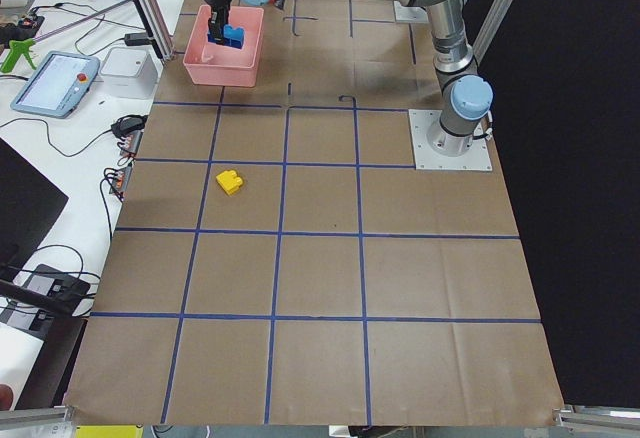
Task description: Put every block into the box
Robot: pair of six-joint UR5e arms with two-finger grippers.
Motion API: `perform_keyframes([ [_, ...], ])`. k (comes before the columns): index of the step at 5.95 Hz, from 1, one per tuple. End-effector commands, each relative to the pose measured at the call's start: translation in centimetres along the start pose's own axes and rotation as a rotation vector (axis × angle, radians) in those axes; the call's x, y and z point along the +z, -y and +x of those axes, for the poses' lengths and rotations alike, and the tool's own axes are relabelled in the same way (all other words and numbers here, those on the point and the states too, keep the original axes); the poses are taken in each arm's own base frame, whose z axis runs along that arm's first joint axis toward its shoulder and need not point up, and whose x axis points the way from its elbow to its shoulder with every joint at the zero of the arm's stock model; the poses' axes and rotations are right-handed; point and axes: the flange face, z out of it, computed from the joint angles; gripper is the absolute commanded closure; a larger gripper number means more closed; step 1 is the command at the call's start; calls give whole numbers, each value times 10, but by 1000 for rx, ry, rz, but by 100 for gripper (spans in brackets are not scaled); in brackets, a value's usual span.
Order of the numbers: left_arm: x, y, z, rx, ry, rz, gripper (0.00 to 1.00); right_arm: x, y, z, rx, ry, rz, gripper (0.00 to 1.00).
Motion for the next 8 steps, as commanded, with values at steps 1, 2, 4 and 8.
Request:
perform_keyframes([
  [1,54,22,111,-51,-11,-28,71,14,83,-106,-74,145,73,95],
  [2,89,25,124,-44,-11,-62,71,37,113,-148,-117,245,87,95],
  [4,147,32,124,-41,-8,-119,69,88,163,-190,-141,348,176,99],
  [8,116,45,102,-73,-18,-23,1,118,191,-225,-126,446,160,0],
])
